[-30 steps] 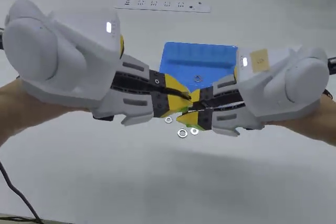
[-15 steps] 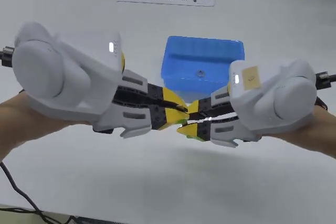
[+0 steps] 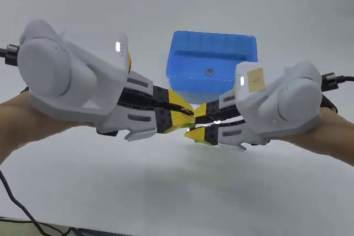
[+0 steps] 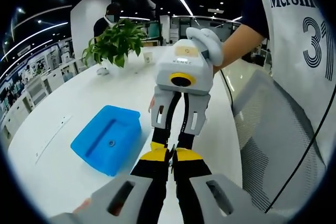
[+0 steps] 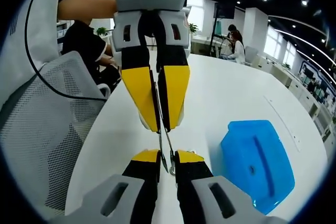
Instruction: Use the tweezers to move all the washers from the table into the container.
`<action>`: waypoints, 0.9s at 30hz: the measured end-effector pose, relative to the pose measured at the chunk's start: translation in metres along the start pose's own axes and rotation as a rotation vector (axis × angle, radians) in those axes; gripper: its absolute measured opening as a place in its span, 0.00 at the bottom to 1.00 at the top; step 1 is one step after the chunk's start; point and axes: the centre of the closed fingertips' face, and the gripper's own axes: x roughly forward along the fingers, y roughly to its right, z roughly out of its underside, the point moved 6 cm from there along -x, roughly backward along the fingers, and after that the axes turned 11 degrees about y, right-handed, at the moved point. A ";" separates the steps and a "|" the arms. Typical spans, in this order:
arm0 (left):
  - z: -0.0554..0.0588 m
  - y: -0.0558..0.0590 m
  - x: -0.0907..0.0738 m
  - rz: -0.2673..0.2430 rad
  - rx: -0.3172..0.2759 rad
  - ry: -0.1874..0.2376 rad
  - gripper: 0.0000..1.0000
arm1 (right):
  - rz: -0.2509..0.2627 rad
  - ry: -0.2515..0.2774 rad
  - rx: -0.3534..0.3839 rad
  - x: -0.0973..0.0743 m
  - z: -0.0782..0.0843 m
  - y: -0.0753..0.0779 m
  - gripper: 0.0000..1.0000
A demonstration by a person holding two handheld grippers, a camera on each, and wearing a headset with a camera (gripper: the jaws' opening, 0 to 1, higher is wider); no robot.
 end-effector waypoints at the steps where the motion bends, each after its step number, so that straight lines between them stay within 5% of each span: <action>1: 0.000 0.000 0.000 0.001 0.000 -0.002 0.07 | 0.001 0.000 0.000 0.001 0.001 0.000 0.12; 27: 0.011 -0.005 0.008 0.022 -0.006 -0.034 0.07 | 0.010 0.006 0.054 0.007 0.014 0.001 0.12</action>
